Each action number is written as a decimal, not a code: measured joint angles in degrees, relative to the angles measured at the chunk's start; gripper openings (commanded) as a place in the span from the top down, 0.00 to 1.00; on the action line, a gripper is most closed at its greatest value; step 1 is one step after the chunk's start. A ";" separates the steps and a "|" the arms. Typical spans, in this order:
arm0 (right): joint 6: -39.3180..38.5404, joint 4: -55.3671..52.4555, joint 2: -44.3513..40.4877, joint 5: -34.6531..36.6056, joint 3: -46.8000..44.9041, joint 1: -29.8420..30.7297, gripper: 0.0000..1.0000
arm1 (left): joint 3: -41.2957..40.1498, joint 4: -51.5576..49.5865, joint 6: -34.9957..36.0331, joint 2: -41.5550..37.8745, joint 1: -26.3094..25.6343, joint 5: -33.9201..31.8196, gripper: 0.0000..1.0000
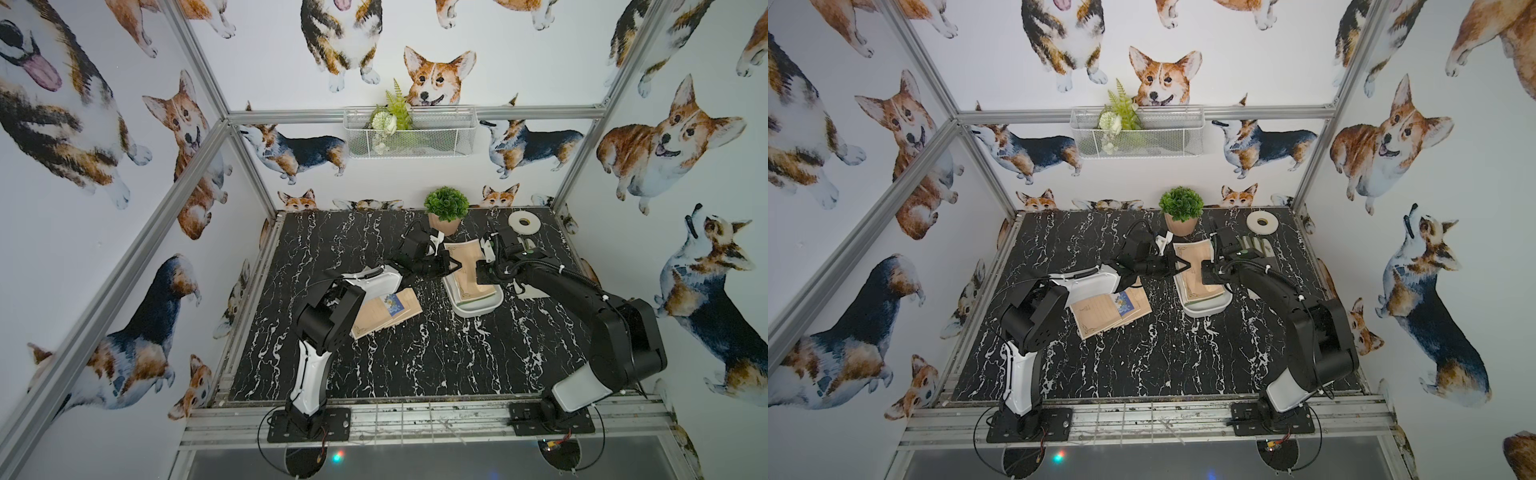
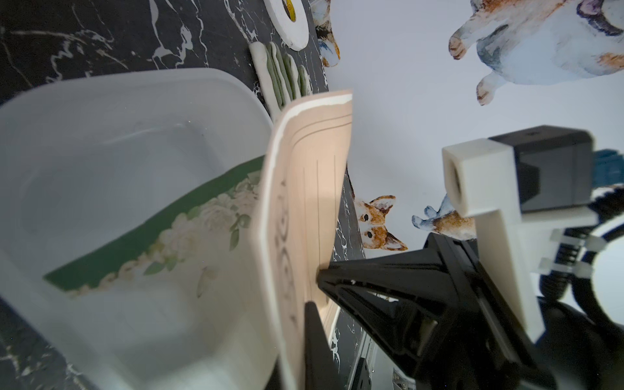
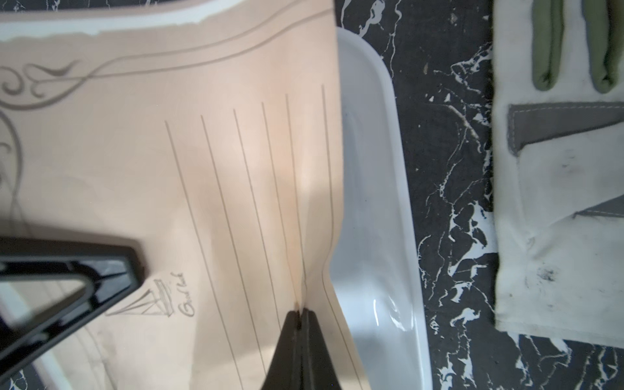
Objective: Take out the stationery paper from the storage box
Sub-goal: Place the stationery paper in the storage box.
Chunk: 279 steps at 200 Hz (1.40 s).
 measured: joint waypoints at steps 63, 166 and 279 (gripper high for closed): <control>-0.22 -1.09 -4.11 3.91 -0.07 0.00 0.38 | -1.88 -0.39 1.11 -3.02 1.20 2.25 1.00; 9.84 27.43 -29.55 -35.71 -17.49 -2.84 0.00 | -23.56 37.05 -17.68 -17.55 14.34 25.79 1.00; 26.95 52.43 -17.70 -62.14 -17.38 -3.26 1.00 | -22.67 59.34 -30.05 -14.91 11.89 31.69 1.00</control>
